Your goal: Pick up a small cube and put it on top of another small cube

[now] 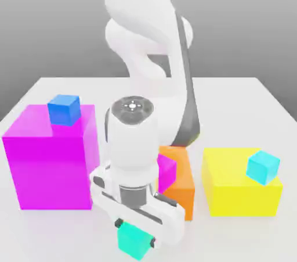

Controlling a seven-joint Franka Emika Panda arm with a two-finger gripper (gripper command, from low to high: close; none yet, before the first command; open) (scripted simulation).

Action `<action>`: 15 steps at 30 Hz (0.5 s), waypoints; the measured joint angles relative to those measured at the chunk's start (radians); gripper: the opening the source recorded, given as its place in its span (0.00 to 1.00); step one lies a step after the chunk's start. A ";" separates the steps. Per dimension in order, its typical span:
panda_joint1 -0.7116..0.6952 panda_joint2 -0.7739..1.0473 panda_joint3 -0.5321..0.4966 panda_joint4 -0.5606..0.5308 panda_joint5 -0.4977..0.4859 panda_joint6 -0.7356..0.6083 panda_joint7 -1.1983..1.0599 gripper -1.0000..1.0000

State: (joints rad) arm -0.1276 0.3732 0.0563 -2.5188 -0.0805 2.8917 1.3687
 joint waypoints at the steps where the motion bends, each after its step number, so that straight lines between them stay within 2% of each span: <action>1: 0.000 0.000 0.000 0.000 0.000 0.000 0.000 0.00; 5: -0.005 -0.022 0.005 -0.004 0.003 -0.017 -0.001 0.00; 9: -0.016 -0.154 0.022 -0.028 0.033 -0.126 -0.025 0.00; 15: -0.027 -0.323 0.039 -0.061 0.031 -0.276 -0.201 0.00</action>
State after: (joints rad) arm -0.1547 0.0505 0.0955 -2.5798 -0.0496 2.6160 1.1679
